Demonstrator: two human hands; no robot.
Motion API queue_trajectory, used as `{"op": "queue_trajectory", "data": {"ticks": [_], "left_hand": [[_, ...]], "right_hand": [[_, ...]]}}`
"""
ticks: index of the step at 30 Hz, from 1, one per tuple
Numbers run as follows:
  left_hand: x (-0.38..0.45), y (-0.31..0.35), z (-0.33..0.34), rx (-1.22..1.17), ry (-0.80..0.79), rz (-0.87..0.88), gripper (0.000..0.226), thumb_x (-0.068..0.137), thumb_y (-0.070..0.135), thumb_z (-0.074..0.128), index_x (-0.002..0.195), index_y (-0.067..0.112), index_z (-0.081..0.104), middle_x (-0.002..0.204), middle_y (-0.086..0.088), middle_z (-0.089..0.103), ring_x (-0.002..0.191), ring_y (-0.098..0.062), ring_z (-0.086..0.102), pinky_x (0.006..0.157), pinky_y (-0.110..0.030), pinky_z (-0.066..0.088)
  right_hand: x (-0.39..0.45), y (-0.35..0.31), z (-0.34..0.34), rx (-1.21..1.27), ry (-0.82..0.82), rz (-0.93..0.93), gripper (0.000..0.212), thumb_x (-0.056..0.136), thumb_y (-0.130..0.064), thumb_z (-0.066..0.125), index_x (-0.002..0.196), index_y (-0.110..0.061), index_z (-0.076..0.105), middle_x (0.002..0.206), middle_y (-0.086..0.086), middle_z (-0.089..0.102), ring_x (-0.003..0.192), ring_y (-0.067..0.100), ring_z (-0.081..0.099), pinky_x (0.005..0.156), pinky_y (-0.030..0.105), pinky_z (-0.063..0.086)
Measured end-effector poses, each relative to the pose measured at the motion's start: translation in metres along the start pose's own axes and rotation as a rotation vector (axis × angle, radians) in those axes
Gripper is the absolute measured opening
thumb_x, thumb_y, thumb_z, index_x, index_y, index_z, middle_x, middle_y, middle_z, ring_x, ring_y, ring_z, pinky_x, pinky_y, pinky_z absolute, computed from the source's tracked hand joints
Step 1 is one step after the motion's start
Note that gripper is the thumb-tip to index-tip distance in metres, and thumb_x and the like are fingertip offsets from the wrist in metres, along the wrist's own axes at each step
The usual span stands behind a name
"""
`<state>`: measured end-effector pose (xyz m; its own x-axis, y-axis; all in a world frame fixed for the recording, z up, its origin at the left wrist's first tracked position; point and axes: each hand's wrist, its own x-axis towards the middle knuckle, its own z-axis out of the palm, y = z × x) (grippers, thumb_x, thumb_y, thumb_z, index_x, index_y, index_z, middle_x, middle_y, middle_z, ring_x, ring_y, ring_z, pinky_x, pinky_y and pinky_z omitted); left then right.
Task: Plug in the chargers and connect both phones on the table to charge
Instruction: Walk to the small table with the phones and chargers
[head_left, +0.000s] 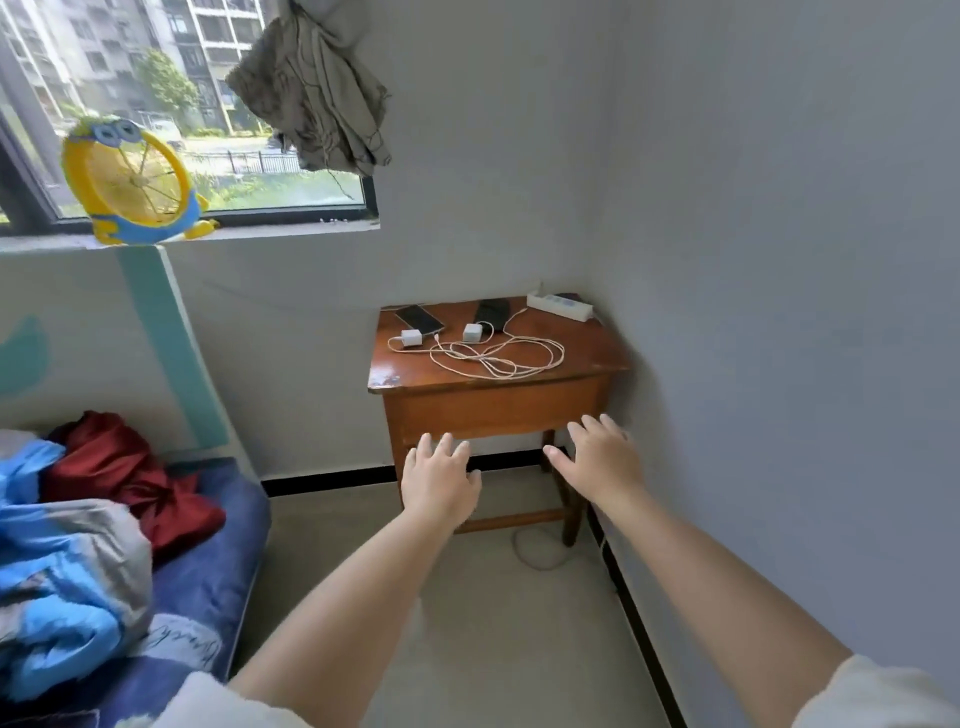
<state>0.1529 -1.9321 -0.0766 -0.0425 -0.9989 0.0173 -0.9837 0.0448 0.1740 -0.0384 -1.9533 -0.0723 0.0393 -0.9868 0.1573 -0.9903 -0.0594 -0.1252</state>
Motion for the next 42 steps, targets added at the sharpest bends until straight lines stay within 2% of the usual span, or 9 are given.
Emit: {"op": "queue_trajectory", "data": {"ticks": [5, 12, 18, 22, 28, 32, 36, 40, 42], "left_hand": [[0.107, -0.014, 0.0, 0.025, -0.022, -0.065, 0.048, 0.095, 0.038, 0.032, 0.139, 0.021, 0.026, 0.153, -0.006, 0.021, 0.142, -0.03, 0.008, 0.115, -0.04, 0.01], [0.244, -0.065, 0.025, 0.029, -0.069, -0.211, 0.047, 0.094, 0.038, 0.032, 0.138, 0.02, 0.029, 0.152, -0.007, 0.024, 0.141, -0.029, 0.012, 0.115, -0.041, 0.014], [0.379, -0.087, 0.044, 0.021, -0.128, -0.146, 0.049, 0.095, 0.038, 0.029, 0.141, 0.022, 0.023, 0.154, -0.005, 0.019, 0.142, -0.029, 0.008, 0.115, -0.042, 0.012], [0.447, -0.092, 0.063, -0.026, -0.149, -0.144, 0.049, 0.095, 0.041, 0.028, 0.141, 0.024, 0.023, 0.154, -0.004, 0.02, 0.143, -0.026, 0.007, 0.116, -0.042, 0.01], [0.496, -0.098, 0.102, -0.076, -0.218, -0.148, 0.048, 0.096, 0.044, 0.025, 0.141, 0.028, 0.022, 0.155, -0.002, 0.016, 0.143, -0.023, 0.002, 0.116, -0.039, 0.007], [0.498, -0.106, 0.121, -0.114, -0.222, -0.161, 0.049, 0.095, 0.046, 0.023, 0.142, 0.03, 0.018, 0.155, 0.001, 0.01, 0.143, -0.02, -0.002, 0.116, -0.038, 0.0], [0.495, -0.108, 0.13, -0.146, -0.146, -0.173, 0.048, 0.095, 0.045, 0.026, 0.141, 0.03, 0.022, 0.154, 0.003, 0.013, 0.143, -0.016, 0.001, 0.114, -0.033, -0.004], [0.495, -0.108, 0.134, -0.136, -0.118, -0.189, 0.048, 0.095, 0.045, 0.027, 0.14, 0.031, 0.023, 0.154, 0.004, 0.014, 0.143, -0.014, 0.002, 0.112, -0.03, -0.006], [0.496, -0.108, 0.135, -0.143, -0.115, -0.199, 0.047, 0.095, 0.044, 0.028, 0.14, 0.031, 0.024, 0.154, 0.004, 0.015, 0.143, -0.014, 0.002, 0.113, -0.031, -0.005]], "right_hand": [[0.124, 0.008, 0.018, 0.036, -0.031, -0.016, 0.051, 0.093, -0.048, 0.042, 0.126, -0.01, 0.054, 0.134, 0.008, 0.054, 0.131, 0.027, 0.039, 0.104, 0.041, 0.037], [0.254, -0.002, 0.072, 0.021, -0.094, -0.116, 0.053, 0.093, -0.048, 0.042, 0.133, -0.014, 0.048, 0.143, 0.006, 0.047, 0.136, 0.024, 0.035, 0.107, 0.038, 0.034], [0.368, 0.012, 0.102, -0.003, -0.124, -0.033, 0.052, 0.093, -0.049, 0.041, 0.133, -0.015, 0.048, 0.142, 0.003, 0.049, 0.134, 0.021, 0.038, 0.106, 0.035, 0.038], [0.415, 0.026, 0.126, -0.003, -0.193, 0.038, 0.054, 0.093, -0.052, 0.039, 0.135, -0.018, 0.046, 0.145, 0.001, 0.046, 0.136, 0.02, 0.036, 0.108, 0.033, 0.036], [0.468, 0.036, 0.163, 0.05, -0.313, 0.041, 0.054, 0.094, -0.051, 0.039, 0.137, -0.019, 0.043, 0.147, 0.001, 0.043, 0.138, 0.02, 0.032, 0.111, 0.033, 0.033], [0.51, 0.024, 0.182, 0.119, -0.351, -0.095, 0.051, 0.095, -0.046, 0.04, 0.137, -0.018, 0.042, 0.147, 0.003, 0.041, 0.139, 0.02, 0.03, 0.112, 0.033, 0.03], [0.538, 0.015, 0.196, 0.2, -0.363, -0.219, 0.049, 0.095, -0.041, 0.044, 0.137, -0.015, 0.043, 0.147, 0.004, 0.041, 0.139, 0.02, 0.031, 0.112, 0.033, 0.029], [0.551, 0.011, 0.201, 0.273, -0.265, -0.369, 0.044, 0.089, -0.028, 0.061, 0.126, -0.005, 0.056, 0.136, 0.016, 0.054, 0.13, 0.032, 0.044, 0.106, 0.044, 0.038], [0.56, 0.002, 0.201, 0.278, -0.254, -0.504, 0.047, 0.086, -0.025, 0.065, 0.127, -0.004, 0.054, 0.137, 0.017, 0.052, 0.131, 0.034, 0.042, 0.107, 0.048, 0.035]]}}
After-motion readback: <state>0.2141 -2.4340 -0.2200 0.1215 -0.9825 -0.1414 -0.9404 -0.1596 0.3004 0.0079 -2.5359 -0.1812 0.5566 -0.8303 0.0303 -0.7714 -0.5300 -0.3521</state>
